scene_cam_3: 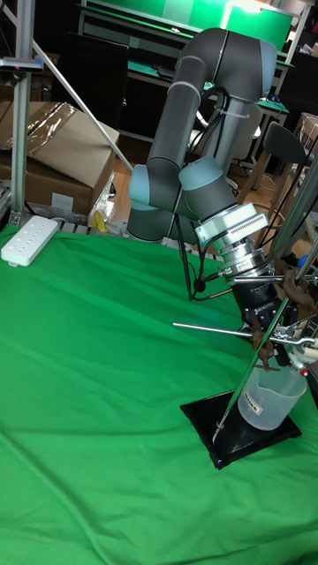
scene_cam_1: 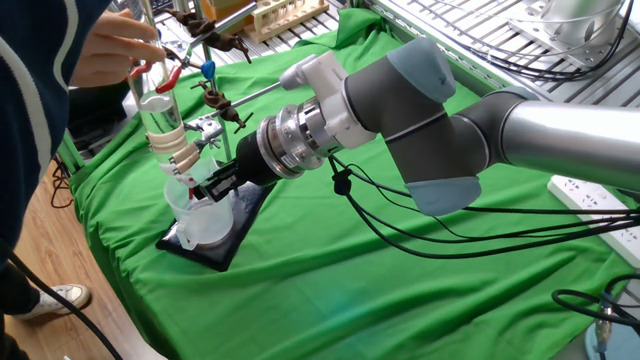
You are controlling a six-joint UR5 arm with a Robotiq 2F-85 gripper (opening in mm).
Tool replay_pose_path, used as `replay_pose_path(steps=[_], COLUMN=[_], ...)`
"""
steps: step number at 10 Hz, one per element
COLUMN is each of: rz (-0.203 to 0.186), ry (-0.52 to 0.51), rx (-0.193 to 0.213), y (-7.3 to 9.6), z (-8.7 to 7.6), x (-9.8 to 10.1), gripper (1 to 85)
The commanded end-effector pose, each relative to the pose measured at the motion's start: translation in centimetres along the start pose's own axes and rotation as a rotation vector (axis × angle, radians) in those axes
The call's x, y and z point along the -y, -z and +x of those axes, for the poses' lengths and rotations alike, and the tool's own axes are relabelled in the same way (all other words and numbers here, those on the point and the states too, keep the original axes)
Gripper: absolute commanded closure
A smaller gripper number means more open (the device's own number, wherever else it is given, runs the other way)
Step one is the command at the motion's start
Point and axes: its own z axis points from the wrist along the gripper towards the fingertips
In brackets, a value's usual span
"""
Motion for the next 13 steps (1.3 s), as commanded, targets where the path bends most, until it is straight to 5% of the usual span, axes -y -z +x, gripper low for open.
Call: replay_pose_path(steps=[1,13], rz=[-0.024,-0.042], ry=[-0.04,-0.095], rx=[0.003,-0.015], y=[0.18,0.19], z=[-0.25,0.08], x=[-0.46,-1.04], gripper=[84.3,84.3])
